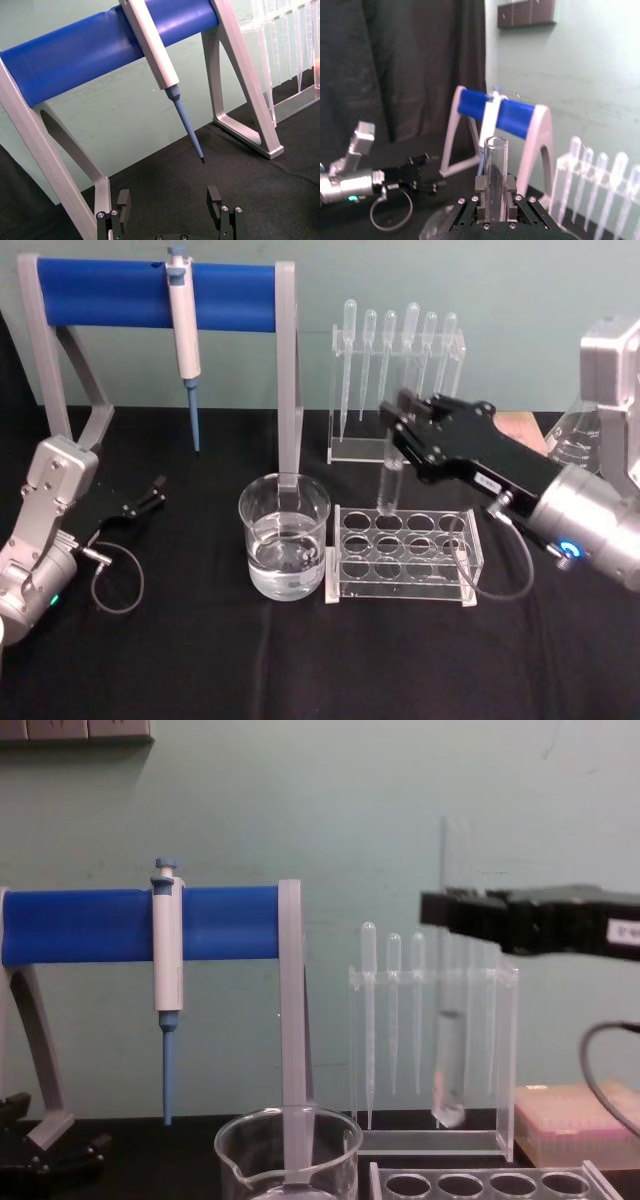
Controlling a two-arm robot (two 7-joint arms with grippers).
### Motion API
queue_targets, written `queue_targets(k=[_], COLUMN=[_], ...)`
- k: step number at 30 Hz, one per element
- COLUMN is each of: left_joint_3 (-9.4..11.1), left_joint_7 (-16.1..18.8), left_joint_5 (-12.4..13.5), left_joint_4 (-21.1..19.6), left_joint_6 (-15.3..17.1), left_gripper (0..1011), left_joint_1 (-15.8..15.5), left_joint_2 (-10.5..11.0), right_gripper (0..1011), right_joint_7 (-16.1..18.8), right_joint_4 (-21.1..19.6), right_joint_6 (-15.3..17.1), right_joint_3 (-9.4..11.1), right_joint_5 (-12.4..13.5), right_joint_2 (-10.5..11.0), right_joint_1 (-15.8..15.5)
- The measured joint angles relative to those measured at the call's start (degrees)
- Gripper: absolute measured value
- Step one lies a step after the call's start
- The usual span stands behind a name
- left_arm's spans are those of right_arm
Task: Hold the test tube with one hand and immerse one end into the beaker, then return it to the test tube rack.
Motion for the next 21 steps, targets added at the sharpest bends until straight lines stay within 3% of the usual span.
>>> queue_targets(k=[6,10,13,21], left_joint_3=[0.0,0.0,0.0,0.0], left_joint_7=[0.0,0.0,0.0,0.0], left_joint_5=[0.0,0.0,0.0,0.0], left_joint_4=[0.0,0.0,0.0,0.0], left_joint_6=[0.0,0.0,0.0,0.0], left_gripper=[1000,1000,1000,1000], left_joint_1=[0.0,0.0,0.0,0.0], left_joint_2=[0.0,0.0,0.0,0.0], right_gripper=[224,224,224,224], right_joint_7=[0.9,1.9,2.7,3.6], right_joint_4=[0.7,3.5,7.5,15.7], right_joint_6=[0.5,-0.1,-1.6,-4.8], right_joint_3=[-2.8,-5.9,-8.7,-12.3], right_joint_5=[0.2,-0.3,-1.8,-5.0], right_joint_2=[-2.0,-4.5,-7.0,-10.8], right_joint_1=[3.9,7.1,10.0,12.7])
